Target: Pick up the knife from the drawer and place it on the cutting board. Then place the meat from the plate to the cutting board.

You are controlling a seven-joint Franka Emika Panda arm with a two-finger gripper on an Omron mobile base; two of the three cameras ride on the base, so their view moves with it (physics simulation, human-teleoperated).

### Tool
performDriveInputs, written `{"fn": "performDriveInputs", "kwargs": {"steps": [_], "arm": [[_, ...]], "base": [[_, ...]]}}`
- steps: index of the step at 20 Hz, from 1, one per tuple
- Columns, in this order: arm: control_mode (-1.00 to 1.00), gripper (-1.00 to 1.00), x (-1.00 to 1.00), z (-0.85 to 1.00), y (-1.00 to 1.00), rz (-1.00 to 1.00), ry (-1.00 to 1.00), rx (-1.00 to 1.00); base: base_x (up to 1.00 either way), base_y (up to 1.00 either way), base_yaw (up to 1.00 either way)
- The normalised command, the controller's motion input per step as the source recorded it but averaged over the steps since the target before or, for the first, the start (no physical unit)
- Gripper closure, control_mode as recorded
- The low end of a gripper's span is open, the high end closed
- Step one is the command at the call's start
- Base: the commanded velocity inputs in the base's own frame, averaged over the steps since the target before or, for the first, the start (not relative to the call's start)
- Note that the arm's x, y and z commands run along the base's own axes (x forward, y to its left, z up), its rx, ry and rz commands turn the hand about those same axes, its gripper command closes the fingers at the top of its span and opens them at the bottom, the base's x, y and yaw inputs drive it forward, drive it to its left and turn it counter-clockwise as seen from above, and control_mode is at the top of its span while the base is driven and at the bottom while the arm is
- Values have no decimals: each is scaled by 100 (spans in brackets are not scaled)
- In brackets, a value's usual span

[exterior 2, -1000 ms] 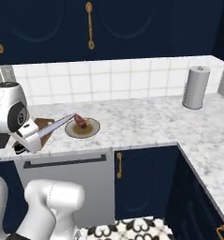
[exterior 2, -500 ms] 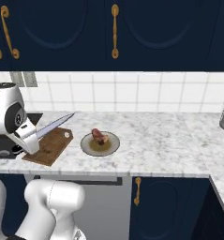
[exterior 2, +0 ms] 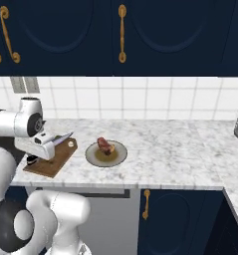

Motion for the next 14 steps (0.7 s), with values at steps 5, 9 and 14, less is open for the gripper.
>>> {"fn": "performDriveInputs", "kwargs": {"steps": [5, 9, 14], "arm": [[-100, 100, 100, -64, 66, 5, 14, -8], [-100, 100, 94, -31, 69, 0, 1, 0], [-100, 100, 85, -82, 36, 0, 1, 0]], "base": [[0, 0, 0], [0, 0, 0], [0, 0, 0]]}}
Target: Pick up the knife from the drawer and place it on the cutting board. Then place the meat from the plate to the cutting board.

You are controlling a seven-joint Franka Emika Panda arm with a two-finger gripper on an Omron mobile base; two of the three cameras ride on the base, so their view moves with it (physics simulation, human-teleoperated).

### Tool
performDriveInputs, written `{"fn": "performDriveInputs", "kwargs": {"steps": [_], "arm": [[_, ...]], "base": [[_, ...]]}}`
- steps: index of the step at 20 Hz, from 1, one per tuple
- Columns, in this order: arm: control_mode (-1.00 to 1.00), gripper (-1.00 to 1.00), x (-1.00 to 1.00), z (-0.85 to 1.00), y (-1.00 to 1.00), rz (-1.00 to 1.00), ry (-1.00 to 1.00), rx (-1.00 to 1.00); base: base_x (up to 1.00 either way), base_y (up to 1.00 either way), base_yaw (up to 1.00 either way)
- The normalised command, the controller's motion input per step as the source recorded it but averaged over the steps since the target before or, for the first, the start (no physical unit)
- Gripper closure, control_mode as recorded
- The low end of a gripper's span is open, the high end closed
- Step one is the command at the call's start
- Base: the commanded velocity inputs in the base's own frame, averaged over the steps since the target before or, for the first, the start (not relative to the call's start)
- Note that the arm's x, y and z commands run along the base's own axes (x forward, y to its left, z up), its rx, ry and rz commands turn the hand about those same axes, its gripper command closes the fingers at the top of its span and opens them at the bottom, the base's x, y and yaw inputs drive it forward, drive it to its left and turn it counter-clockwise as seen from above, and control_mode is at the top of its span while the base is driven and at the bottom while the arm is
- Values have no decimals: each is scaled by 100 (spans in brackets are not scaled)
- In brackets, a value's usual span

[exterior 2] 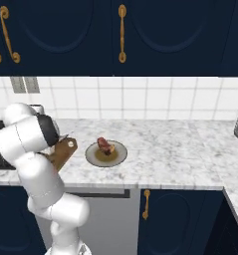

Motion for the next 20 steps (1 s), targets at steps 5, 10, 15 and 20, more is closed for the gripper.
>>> {"fn": "performDriveInputs", "kwargs": {"steps": [5, 10, 15, 20], "arm": [[-100, 100, 38, -85, 16, 0, -1, 0], [-100, -100, -6, -37, 3, 0, -6, 0], [-100, -100, -53, 43, -32, 0, -17, 0], [-100, -100, -53, 95, -95, 0, -11, 6]], "base": [[0, 0, 0], [0, 0, 0], [0, 0, 0], [0, 0, 0]]}}
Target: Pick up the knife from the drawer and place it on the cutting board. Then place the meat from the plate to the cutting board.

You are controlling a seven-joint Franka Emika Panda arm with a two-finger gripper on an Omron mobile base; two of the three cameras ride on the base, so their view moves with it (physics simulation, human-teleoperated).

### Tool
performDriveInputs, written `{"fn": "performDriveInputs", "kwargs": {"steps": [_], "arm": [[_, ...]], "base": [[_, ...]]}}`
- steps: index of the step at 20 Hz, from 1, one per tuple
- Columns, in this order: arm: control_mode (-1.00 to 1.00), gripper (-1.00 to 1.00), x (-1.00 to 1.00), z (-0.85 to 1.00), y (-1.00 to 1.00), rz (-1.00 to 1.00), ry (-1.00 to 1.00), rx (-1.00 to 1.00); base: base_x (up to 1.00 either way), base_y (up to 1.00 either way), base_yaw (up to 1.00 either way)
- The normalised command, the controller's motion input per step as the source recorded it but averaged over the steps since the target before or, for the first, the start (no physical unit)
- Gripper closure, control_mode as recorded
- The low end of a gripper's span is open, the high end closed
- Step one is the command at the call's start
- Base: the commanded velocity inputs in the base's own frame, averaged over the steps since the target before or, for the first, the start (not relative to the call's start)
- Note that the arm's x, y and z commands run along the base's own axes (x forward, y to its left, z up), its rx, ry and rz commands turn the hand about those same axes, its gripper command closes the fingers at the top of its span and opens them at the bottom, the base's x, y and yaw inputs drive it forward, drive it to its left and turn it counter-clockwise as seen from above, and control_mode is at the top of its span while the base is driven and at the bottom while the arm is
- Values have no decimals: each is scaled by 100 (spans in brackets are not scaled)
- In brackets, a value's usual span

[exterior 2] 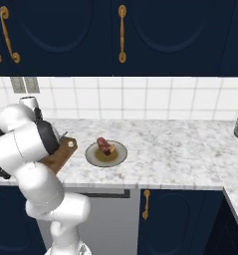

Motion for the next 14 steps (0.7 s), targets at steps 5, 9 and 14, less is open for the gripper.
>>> {"fn": "performDriveInputs", "kwargs": {"steps": [5, 9, 14], "arm": [[-100, -100, -51, 53, -100, 4, -10, -1], [-100, -100, -11, 32, -100, 5, -10, -8], [-100, -100, 0, 42, -100, 2, -1, -11]], "base": [[0, 0, 0], [0, 0, 0], [0, 0, 0]]}}
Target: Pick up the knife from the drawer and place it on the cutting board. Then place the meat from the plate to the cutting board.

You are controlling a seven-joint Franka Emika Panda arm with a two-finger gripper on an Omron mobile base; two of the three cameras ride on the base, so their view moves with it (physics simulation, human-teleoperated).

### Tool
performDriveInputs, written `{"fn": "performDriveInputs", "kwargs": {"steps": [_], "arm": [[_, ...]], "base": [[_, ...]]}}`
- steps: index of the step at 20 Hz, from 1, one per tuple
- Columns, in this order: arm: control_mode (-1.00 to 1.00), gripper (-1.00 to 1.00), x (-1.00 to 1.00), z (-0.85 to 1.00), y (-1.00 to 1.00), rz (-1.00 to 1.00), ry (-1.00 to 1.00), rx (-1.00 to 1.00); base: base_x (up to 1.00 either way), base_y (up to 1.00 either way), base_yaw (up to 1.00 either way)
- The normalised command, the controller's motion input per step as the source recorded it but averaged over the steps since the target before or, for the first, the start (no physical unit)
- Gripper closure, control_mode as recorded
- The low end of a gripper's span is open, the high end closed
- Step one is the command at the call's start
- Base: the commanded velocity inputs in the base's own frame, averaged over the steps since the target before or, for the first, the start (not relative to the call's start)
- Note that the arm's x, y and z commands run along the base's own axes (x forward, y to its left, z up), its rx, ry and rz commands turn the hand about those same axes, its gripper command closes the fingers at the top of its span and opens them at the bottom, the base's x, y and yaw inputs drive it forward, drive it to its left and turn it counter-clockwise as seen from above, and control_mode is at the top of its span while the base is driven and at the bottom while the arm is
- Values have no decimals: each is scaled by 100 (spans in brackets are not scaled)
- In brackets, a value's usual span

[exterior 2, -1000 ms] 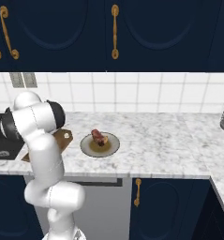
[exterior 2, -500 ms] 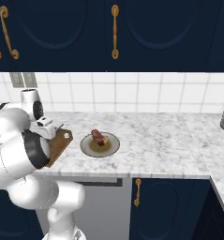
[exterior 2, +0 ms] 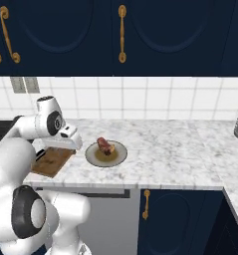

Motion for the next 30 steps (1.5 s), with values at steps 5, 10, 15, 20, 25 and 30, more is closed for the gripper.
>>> {"fn": "performDriveInputs", "kwargs": {"steps": [5, 10, 15, 20, 25, 30], "arm": [[-100, -100, 15, 66, -100, 0, 3, 0], [-100, -100, 51, -39, -95, -15, 0, 27], [-100, -100, 98, -37, -44, -13, 0, 28], [-100, -100, 93, -6, 3, 0, 0, 11], [-100, -100, 69, -63, 24, 0, 6, 1], [-100, -100, 44, -54, 6, 0, 2, 0]], "base": [[0, 0, 0], [0, 0, 0], [0, 0, 0], [0, 0, 0], [0, 0, 0], [0, 0, 0]]}}
